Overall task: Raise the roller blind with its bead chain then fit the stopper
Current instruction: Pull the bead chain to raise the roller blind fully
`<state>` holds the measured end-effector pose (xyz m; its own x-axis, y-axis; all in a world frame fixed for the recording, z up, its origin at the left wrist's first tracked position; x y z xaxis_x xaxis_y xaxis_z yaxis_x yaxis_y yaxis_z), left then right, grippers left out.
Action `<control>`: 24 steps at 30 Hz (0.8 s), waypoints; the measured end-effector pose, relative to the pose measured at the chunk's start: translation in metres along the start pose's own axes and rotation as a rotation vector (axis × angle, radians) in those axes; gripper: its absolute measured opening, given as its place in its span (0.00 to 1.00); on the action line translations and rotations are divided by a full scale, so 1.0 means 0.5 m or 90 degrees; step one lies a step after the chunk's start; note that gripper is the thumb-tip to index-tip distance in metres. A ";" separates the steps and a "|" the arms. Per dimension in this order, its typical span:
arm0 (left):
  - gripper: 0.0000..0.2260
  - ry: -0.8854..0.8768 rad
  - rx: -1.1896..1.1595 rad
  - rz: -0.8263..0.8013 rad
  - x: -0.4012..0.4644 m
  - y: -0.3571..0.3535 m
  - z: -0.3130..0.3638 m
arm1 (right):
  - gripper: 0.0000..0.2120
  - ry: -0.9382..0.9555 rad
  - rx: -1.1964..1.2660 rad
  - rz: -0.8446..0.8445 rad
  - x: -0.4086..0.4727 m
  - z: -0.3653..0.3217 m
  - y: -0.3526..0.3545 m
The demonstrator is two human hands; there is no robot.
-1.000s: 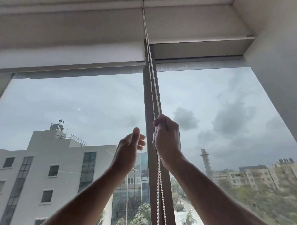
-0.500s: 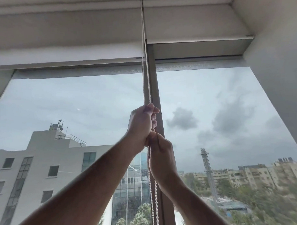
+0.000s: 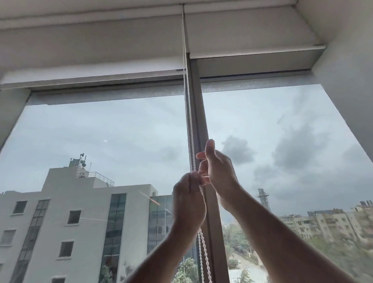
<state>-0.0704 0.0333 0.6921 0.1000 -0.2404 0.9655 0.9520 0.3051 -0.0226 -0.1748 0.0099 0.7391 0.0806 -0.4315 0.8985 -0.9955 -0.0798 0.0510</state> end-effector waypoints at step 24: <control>0.31 0.201 -0.133 -0.103 -0.014 0.028 -0.096 | 0.19 0.088 0.022 0.107 0.006 -0.028 -0.048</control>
<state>-0.0437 -0.0049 0.6725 -0.0025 -0.5511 0.8344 0.9978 0.0543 0.0388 -0.1515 0.0232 0.7467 -0.0959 -0.3146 0.9444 -0.9919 -0.0489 -0.1170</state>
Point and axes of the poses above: each hand's wrist, its own x-axis towards the middle knuckle, its own y-axis out of the back of the hand, z = x × y, the point moved 7 cm from there along x, towards the middle knuckle, and after that the axes turned 10 degrees about -z, right-handed, at the moved point
